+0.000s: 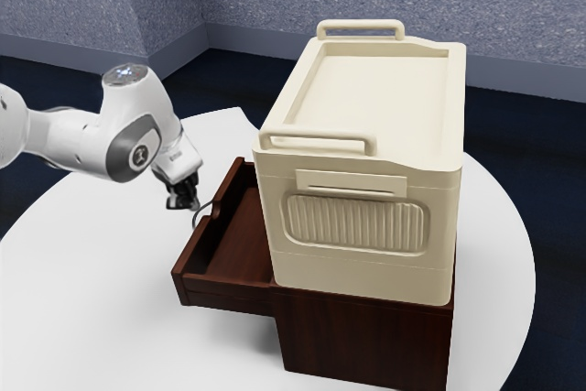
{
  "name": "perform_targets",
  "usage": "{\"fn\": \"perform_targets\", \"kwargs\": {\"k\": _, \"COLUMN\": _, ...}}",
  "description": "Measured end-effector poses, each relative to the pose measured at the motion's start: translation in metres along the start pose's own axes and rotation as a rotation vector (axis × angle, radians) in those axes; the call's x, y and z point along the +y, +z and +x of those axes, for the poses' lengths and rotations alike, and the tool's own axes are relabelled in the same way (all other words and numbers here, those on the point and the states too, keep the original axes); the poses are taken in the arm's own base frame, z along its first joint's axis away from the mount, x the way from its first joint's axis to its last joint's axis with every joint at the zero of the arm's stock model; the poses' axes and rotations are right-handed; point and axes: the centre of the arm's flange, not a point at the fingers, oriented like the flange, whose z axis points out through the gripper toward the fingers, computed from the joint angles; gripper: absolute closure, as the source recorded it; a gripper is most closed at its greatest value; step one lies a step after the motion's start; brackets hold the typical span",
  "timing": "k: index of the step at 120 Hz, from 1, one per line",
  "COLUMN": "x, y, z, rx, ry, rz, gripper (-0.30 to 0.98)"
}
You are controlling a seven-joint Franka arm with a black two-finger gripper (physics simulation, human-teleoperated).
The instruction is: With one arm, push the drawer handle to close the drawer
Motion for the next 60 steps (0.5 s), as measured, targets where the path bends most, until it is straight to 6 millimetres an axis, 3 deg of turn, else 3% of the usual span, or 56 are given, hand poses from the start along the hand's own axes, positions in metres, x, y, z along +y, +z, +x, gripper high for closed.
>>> {"fn": "perform_targets", "kwargs": {"k": 60, "x": -0.003, "y": 0.017, "z": 0.025, "rx": 0.010, "ry": 0.040, "rz": 0.086, "gripper": 0.79}}
